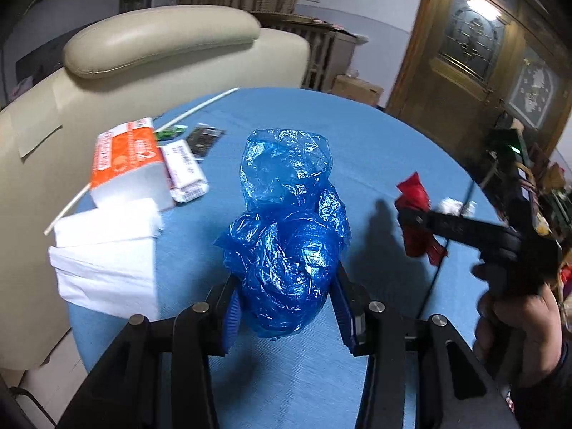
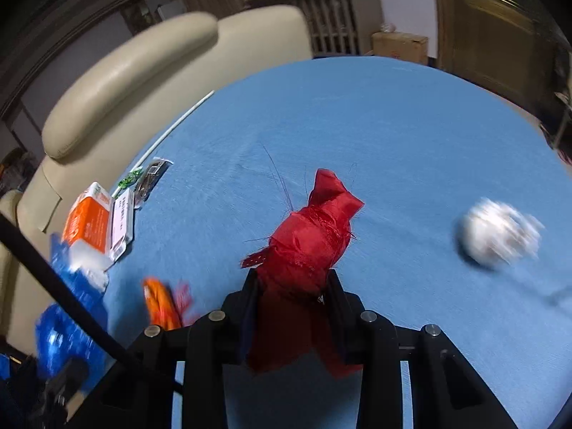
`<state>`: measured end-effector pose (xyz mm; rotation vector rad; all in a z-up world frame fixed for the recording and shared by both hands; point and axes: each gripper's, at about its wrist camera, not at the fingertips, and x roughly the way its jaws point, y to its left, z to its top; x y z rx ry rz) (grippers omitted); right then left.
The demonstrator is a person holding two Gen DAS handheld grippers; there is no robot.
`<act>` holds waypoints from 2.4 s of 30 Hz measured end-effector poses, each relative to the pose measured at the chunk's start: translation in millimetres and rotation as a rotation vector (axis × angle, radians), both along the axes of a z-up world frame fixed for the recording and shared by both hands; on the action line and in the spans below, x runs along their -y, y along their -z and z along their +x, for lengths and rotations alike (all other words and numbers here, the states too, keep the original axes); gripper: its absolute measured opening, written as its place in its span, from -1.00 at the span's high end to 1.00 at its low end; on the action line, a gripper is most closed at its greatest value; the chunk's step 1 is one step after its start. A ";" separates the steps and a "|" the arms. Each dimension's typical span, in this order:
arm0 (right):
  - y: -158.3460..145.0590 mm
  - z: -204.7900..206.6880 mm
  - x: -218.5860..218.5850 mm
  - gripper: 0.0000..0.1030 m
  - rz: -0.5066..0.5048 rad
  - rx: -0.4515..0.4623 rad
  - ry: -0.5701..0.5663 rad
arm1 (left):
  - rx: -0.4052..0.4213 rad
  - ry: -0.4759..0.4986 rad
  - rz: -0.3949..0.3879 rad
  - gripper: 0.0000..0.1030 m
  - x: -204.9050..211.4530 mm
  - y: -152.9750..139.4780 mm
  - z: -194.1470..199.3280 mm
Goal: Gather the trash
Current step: 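Grasp the blue plastic bag with the left tool while the right tool grasps the red cloth bag, then carry the red bag and blue bag to the red basket and release both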
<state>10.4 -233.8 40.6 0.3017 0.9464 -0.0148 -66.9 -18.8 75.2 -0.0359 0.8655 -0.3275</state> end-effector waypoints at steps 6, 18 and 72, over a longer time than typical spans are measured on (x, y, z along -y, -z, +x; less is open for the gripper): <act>-13.7 -92.1 23.6 0.28 0.015 0.035 0.079 | 0.001 0.093 -0.012 0.09 29.9 1.2 -40.7; -18.7 -234.3 69.8 0.28 0.014 0.074 0.218 | -0.008 0.152 0.062 0.09 57.1 11.9 -94.5; -66.3 -325.0 97.7 0.28 0.045 0.272 0.263 | 0.072 0.210 0.092 0.09 92.6 -15.7 -127.7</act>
